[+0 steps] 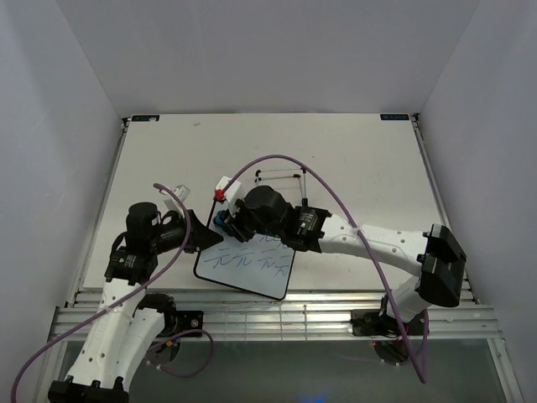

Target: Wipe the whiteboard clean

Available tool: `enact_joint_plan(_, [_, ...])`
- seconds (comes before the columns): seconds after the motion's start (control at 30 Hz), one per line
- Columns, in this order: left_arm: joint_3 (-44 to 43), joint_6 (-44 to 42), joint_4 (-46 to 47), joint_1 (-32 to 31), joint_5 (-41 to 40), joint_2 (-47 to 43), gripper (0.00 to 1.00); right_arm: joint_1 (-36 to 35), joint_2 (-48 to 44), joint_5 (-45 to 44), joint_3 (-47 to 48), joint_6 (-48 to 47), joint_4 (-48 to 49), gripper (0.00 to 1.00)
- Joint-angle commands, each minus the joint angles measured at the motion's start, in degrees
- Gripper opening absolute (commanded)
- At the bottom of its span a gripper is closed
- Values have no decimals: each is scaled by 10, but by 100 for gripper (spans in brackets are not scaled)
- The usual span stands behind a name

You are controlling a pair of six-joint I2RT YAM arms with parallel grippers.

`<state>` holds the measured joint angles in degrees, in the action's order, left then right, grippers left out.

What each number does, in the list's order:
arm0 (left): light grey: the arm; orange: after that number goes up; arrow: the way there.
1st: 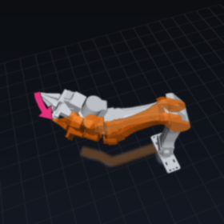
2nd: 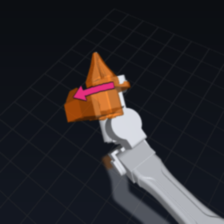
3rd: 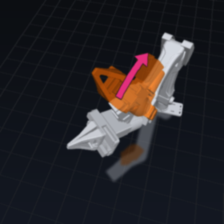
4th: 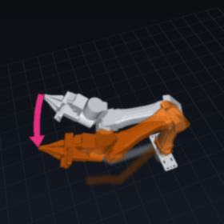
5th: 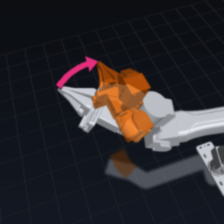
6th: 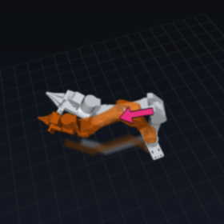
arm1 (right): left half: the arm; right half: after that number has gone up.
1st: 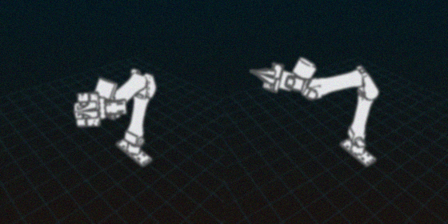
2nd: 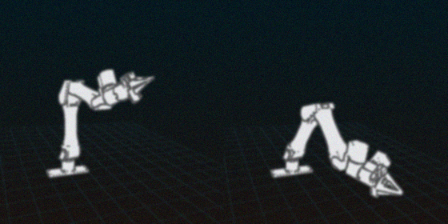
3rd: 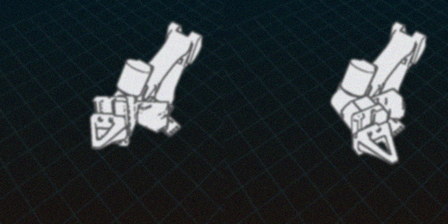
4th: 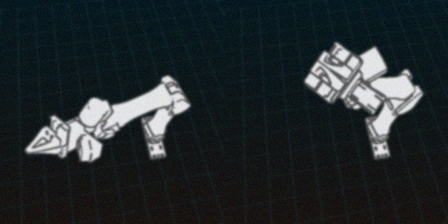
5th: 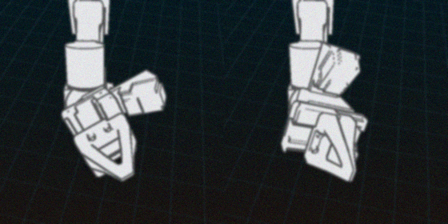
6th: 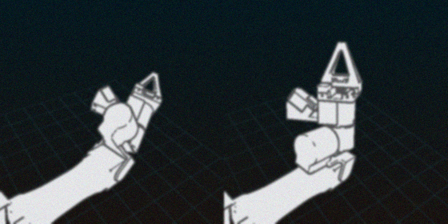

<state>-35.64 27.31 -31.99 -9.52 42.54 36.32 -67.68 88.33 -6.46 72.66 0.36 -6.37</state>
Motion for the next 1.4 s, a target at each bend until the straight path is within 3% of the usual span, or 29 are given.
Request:
enact_joint_plan(0.0, [0, -13, 43, -1, 25, -19, 0, -10, 2, 1, 14, -31, 36, 25])
enact_joint_plan(0.53, [7, -16, 74, 0, 61, -34, 0, -16, -27, 6, -154, -20, 116, 25])
enact_joint_plan(1.07, [7, -19, 76, 0, 69, -38, 0, -59, 35, 49, -31, 30, 125, 24])
enact_joint_plan(1.37, [8, -19, 76, 1, 64, -49, 0, -44, 42, 14, -92, 25, 107, 23])
